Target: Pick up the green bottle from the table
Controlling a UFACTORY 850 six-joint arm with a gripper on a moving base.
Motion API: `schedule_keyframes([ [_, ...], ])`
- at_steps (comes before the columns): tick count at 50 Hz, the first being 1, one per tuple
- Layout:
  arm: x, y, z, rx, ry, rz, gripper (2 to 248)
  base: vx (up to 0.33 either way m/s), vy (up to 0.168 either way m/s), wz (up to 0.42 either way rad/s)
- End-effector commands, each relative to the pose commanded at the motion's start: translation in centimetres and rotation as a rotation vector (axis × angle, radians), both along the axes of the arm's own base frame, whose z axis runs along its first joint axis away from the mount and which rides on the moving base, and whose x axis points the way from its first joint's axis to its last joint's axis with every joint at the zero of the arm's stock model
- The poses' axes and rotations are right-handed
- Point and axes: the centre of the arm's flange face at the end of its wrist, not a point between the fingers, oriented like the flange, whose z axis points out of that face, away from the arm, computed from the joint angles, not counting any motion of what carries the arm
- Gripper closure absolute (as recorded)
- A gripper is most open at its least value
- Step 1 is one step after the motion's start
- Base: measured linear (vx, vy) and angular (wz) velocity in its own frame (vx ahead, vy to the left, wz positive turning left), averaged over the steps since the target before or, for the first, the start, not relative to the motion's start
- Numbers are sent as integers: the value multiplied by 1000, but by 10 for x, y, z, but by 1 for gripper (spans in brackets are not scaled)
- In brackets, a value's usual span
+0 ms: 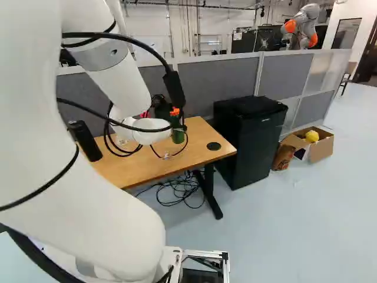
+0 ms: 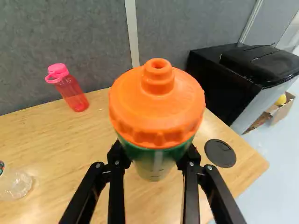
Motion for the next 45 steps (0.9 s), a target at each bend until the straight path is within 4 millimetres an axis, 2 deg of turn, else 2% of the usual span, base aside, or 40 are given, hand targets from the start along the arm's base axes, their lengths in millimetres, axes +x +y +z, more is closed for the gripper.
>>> schedule_keyframes([
  [24, -10, 0, -4, 0, -11, 1, 138, 0, 0, 0],
  [45, -35, 0, -15, 0, -42, 1, 138, 0, 0, 0],
])
